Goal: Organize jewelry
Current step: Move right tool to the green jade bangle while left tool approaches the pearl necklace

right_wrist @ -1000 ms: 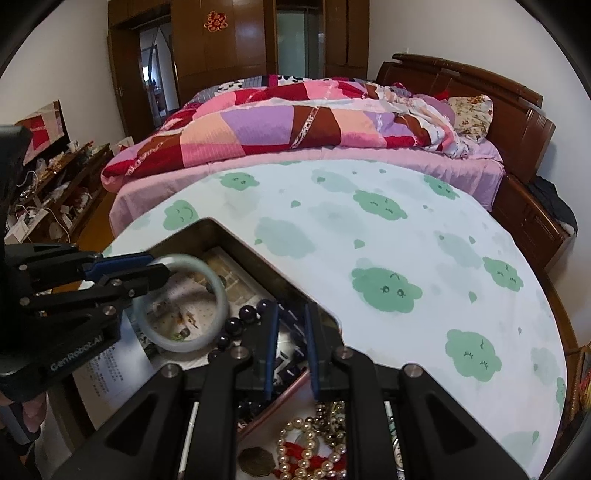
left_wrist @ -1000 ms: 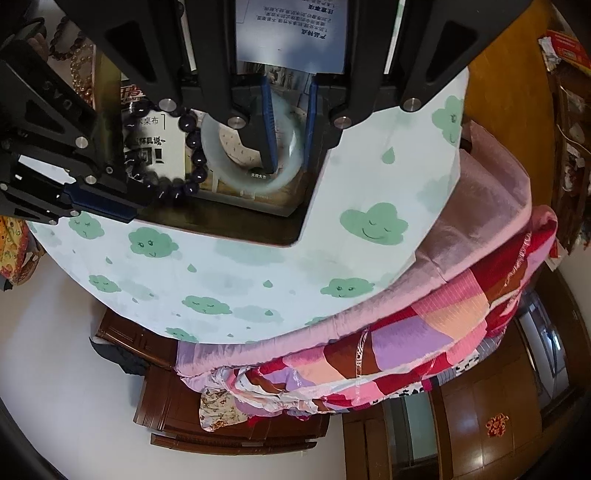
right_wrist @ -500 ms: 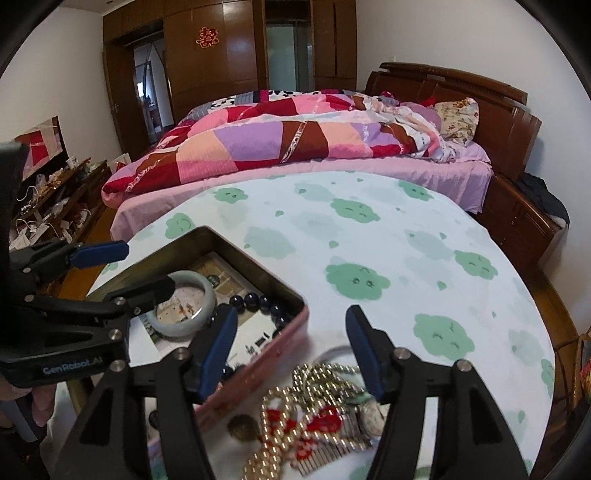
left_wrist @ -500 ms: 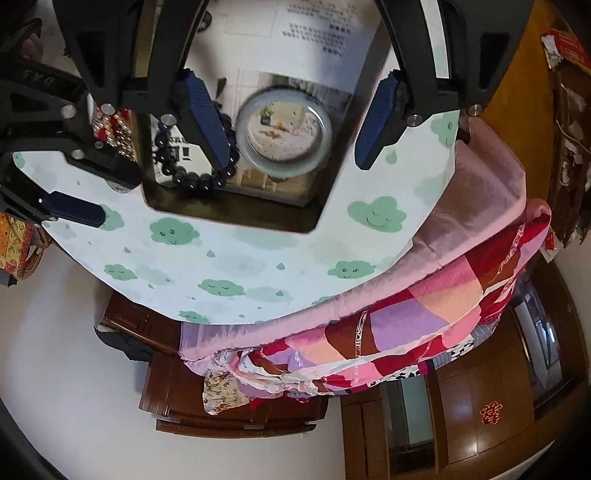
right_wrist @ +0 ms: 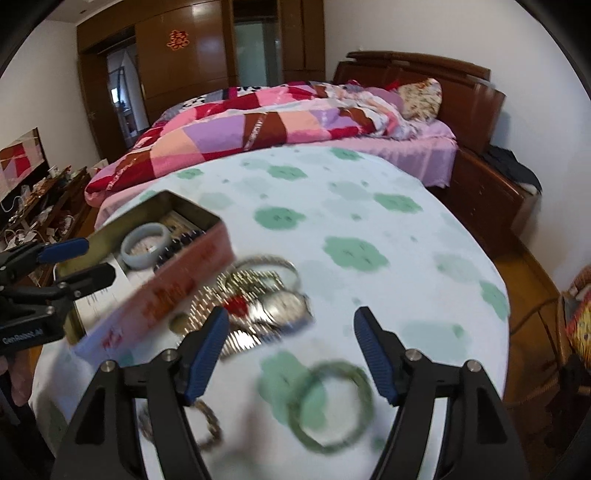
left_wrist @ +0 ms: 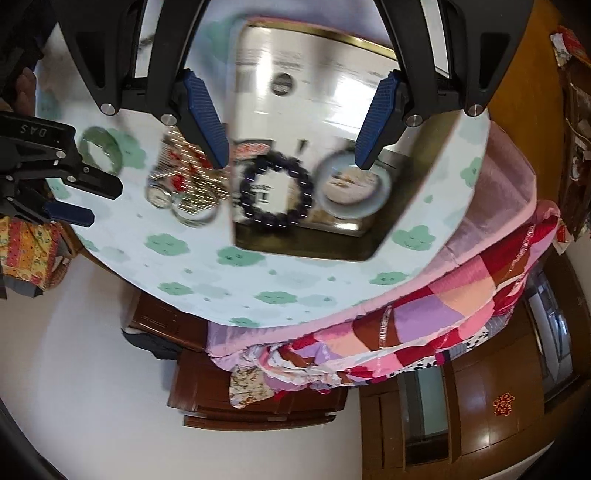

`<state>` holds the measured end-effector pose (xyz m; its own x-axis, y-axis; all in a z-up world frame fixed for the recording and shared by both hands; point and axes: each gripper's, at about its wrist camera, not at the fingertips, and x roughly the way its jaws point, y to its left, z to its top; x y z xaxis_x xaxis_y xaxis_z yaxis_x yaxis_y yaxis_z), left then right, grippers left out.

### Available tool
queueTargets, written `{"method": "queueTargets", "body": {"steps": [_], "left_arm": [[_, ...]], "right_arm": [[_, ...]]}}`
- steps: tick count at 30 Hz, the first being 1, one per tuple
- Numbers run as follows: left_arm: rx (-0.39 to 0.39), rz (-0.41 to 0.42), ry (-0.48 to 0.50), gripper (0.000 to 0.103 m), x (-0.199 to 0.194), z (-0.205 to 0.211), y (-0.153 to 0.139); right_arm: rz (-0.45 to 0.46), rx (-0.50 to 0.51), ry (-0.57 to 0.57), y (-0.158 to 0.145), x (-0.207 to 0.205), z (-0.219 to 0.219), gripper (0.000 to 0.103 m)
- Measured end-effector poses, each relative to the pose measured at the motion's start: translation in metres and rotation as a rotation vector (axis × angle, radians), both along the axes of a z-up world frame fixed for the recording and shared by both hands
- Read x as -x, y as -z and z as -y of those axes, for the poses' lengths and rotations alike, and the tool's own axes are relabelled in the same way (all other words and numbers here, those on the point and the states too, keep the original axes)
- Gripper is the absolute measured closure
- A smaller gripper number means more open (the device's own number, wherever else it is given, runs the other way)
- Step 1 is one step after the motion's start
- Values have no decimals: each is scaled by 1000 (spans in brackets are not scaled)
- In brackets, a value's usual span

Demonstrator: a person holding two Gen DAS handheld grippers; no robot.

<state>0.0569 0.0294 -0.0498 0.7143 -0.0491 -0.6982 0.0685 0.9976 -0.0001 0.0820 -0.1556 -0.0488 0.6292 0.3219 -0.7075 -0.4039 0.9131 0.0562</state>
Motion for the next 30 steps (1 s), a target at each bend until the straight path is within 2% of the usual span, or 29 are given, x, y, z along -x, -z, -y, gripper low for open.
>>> {"method": "queueTargets", "body": {"steps": [13,15,18,22,25,30], "left_arm": [[-6,23,93,33,19,46,-1],[-9,22,95,38,18,49,0],[-13,6,100,46,16,54,5],[-15,-19,116,59,12,62,11],[-20,-29,131,64,11,69,16],[-24,-57,147,68,7,77,25]], "right_arm": [[-26,0,102,24,14,52,28],[-34,9,103,29,13,53,29],[-51,8,103,35,11,54,44],[-73,16,93,44,8,53,58],[-69,28,96,47,8,54,63],[-30,55,90,50,13,51,63]]}}
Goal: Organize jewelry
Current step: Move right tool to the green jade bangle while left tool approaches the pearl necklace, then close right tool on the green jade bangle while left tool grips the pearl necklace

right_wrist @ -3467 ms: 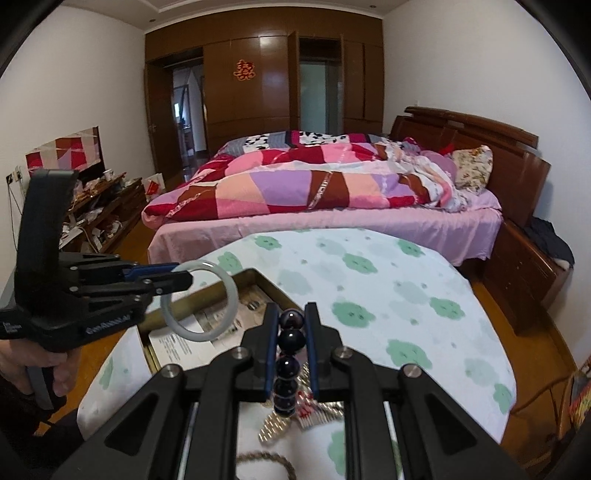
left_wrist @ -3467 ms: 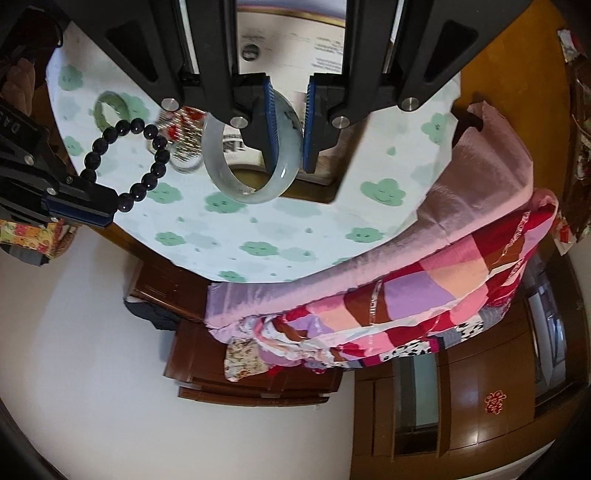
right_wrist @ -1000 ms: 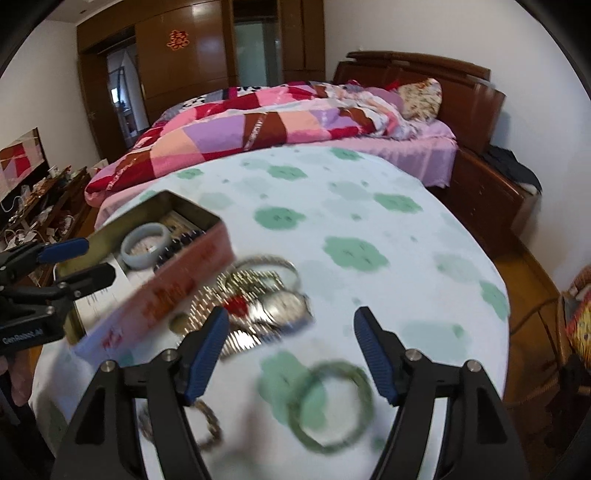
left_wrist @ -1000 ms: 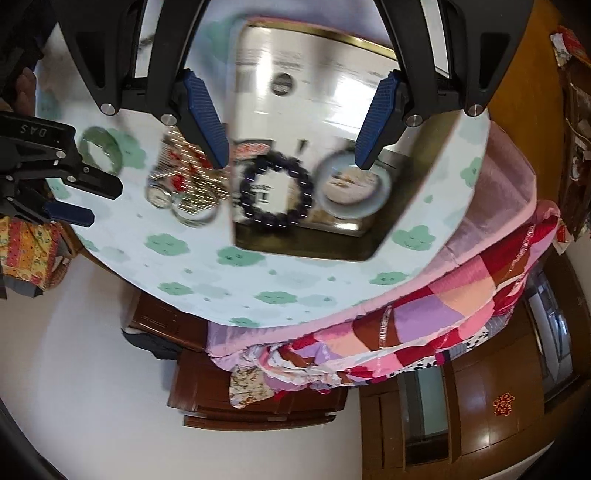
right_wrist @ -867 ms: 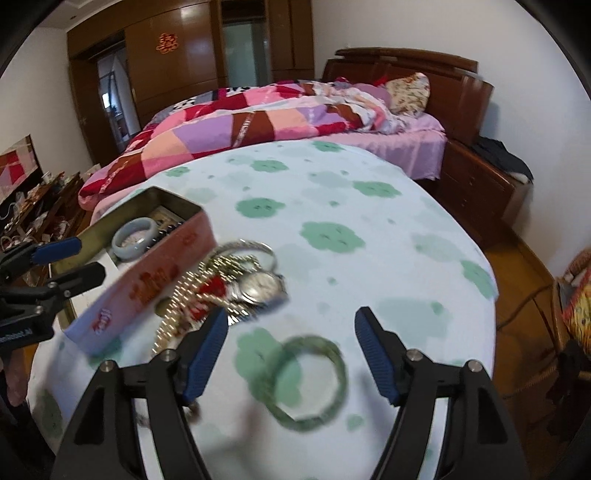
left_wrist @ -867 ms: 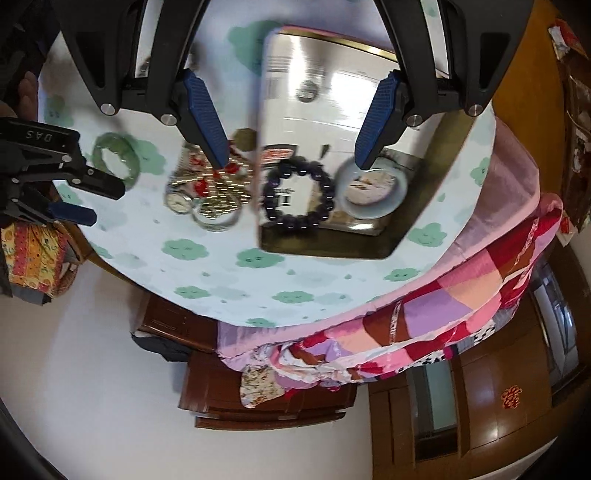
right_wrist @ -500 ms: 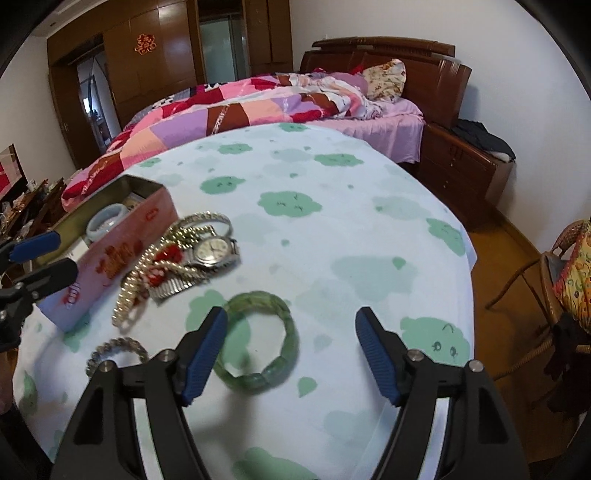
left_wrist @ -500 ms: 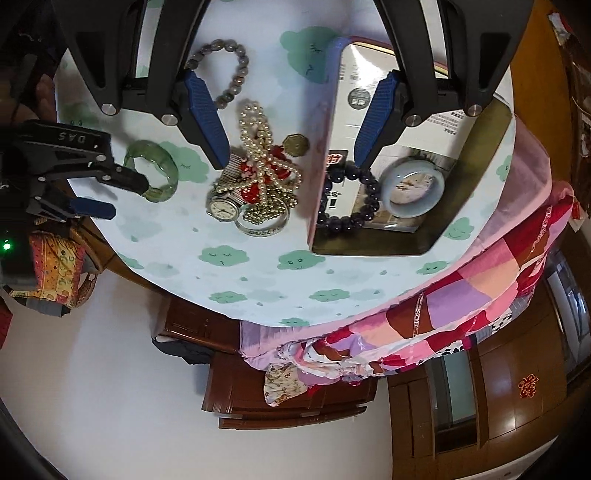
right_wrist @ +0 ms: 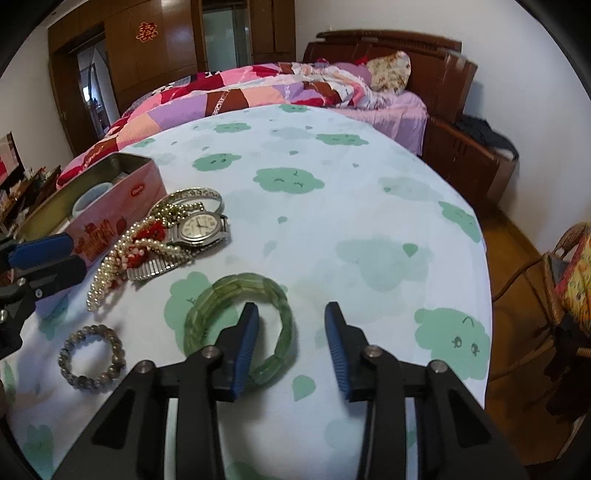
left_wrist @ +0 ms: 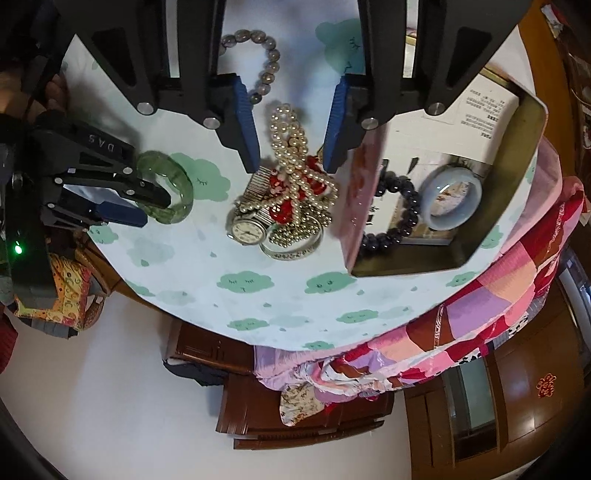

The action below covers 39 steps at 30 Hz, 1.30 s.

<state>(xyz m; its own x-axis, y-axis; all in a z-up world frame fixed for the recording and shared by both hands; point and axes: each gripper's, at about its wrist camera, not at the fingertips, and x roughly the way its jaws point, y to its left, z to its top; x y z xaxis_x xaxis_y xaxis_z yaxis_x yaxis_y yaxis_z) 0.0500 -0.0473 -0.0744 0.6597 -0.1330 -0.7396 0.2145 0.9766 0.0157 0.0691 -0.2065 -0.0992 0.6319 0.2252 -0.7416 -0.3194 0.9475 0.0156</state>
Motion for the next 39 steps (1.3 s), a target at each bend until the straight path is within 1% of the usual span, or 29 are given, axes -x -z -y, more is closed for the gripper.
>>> {"method": "queueTargets", "body": {"steps": [2,3,4,6,9,12,16,21,23,24,27,28,29,31,36,39], "left_arm": [[0,-19,0,70,-4,2,5],[1,-30,0,74,-6,2,8],[3,-38,3,76,-7,3,10],[0,-51,2,77,-9,4,13],[-5,-68,9,82,-13,7,17],[-12,-83,5,83,-17,8,21],[-9,-92,-8,88,-20,5,24],[-13,-88,-4,89,-19,5,24],[-12,-86,-3,93,-19,4,24],[-11,-88,1,98,-18,3,24],[-13,-75,2,98,-16,3,22],[-16,-67,4,98,-15,3,20],[-19,-55,5,98,-13,3,18],[-26,-35,9,98,-10,4,13],[-19,13,12,98,-3,2,1],[-12,56,16,98,3,0,-12]], "right_arm": [[24,10,4,1,2,-2,62],[33,13,3,2,3,-3,61],[37,14,3,2,4,-3,61],[41,10,3,2,3,-3,61],[47,14,3,1,4,-3,61],[51,14,3,1,4,-3,61],[54,7,3,2,4,-3,63],[54,8,3,2,4,-2,63],[55,8,2,2,4,-3,64],[54,6,0,2,4,-3,65],[59,2,-8,1,4,-3,72],[61,-1,-8,1,4,-3,76],[63,-5,-9,0,5,-3,79],[60,-26,-16,0,5,-1,90],[33,-67,-37,-1,5,-1,92],[23,-81,-44,-3,5,-1,93]]}}
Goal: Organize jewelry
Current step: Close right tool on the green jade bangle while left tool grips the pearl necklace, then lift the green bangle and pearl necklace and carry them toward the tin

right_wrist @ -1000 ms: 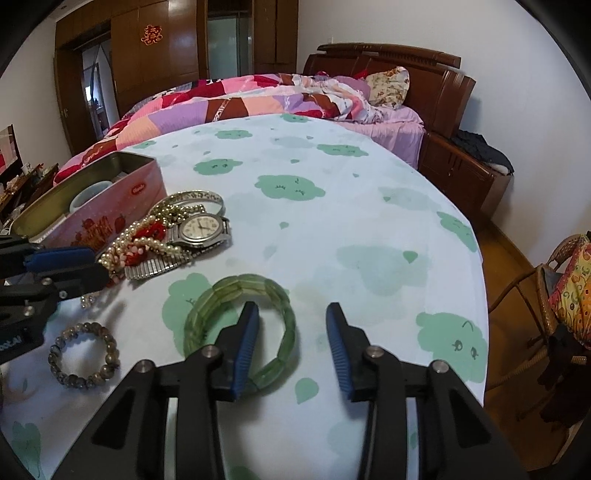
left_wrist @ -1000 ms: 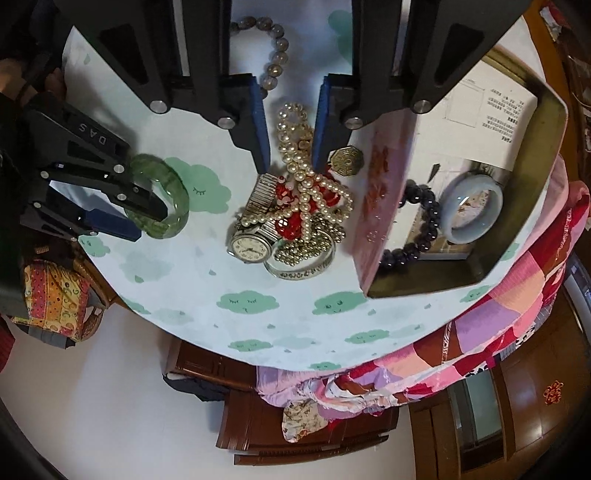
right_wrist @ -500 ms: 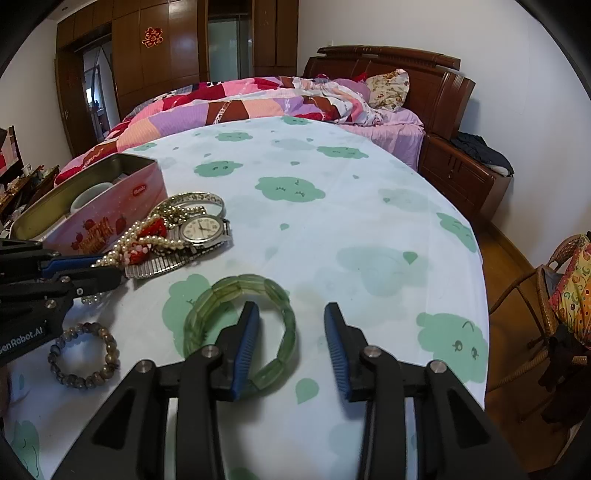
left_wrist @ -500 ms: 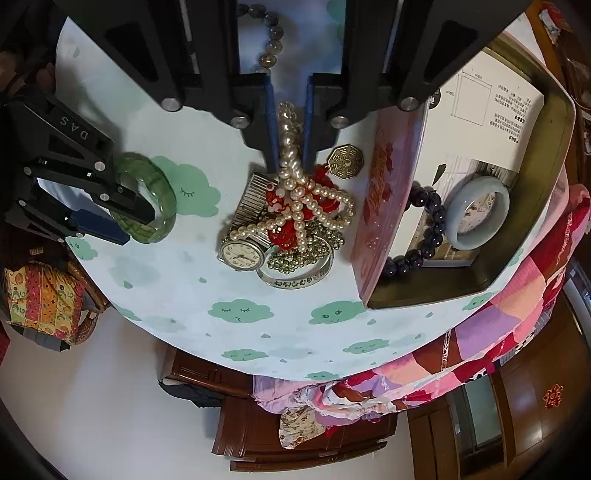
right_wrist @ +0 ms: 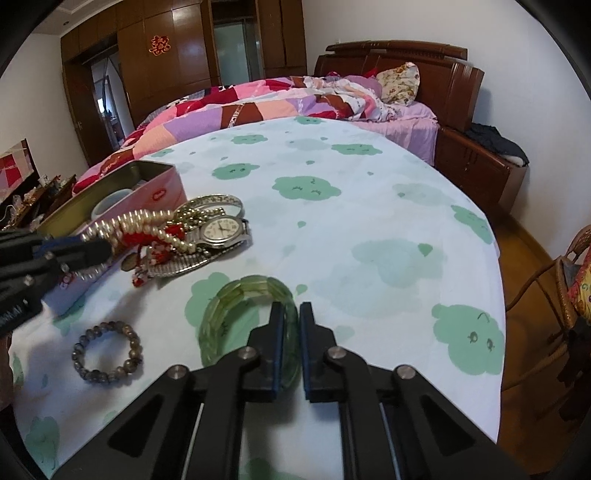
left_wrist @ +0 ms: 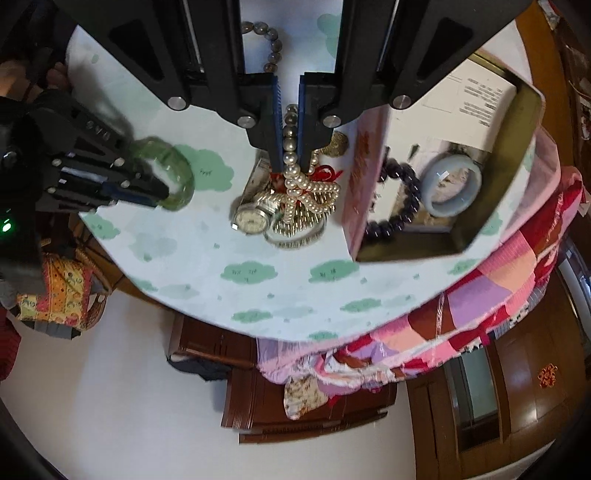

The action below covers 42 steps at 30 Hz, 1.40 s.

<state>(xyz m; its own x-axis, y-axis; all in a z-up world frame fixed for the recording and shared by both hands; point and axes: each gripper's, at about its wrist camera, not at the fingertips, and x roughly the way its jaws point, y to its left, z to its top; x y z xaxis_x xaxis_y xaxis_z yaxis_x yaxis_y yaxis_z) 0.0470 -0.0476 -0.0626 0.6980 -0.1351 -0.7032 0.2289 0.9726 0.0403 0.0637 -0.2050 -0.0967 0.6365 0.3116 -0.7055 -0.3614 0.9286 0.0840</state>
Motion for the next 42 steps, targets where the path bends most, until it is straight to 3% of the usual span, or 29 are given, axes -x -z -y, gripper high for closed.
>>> {"method": "queueTargets", "body": {"steps": [24,33,42], "left_arm": [[66,115,-5,98,20,-13,-42],[141,90,5,98,19,-23,-43],[153,24,39,97,10,-16,-25]], "right_arm": [[66,-70,-26,-30,9,-6,94],[64,-75,-21,-30,10,-3,94],[64,-76,-27,-30,10,-1,94]]}}
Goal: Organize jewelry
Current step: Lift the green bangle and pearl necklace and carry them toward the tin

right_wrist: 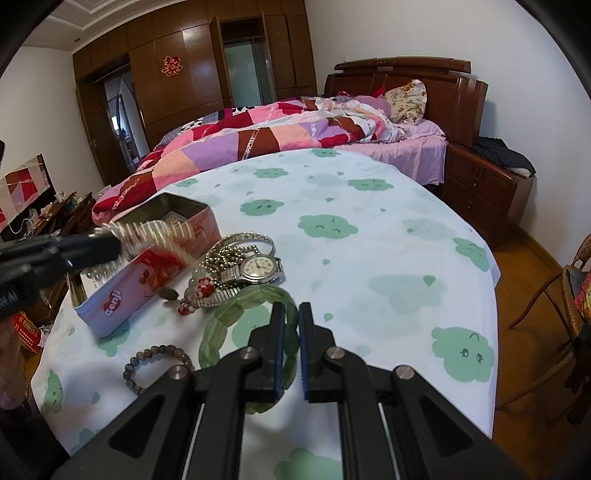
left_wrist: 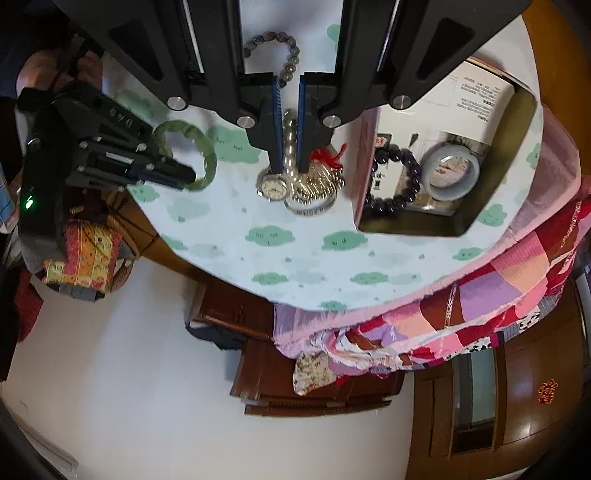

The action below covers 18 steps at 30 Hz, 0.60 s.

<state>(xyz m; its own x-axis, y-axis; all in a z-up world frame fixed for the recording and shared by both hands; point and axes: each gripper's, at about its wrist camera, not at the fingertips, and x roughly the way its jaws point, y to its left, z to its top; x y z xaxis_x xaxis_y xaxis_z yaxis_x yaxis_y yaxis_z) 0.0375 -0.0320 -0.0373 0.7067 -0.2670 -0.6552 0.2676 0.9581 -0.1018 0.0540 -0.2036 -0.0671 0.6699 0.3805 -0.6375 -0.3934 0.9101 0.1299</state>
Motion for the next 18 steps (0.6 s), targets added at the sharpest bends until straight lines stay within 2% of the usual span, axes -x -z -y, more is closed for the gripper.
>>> {"method": "queueTargets", "body": {"steps": [3,7,12,15,18], "left_arm": [[-31,-29,3,97,-1,4,9],[-24,-33,-14,98,1,-1,8],[9,71,-47,98,12,-16,-30],[32,105,-45,98,17,-24,-47],[99,88,0,98,12,-27,-48]], "right_arm": [[1,-1,3,0,0,0,94],[0,-2,5,0,0,-1,94],[24,-13,1,-9,2,0,94],[48,-26,-6,-19,4,0,94],[58,-33,-12,-24,5,-2,94]]}}
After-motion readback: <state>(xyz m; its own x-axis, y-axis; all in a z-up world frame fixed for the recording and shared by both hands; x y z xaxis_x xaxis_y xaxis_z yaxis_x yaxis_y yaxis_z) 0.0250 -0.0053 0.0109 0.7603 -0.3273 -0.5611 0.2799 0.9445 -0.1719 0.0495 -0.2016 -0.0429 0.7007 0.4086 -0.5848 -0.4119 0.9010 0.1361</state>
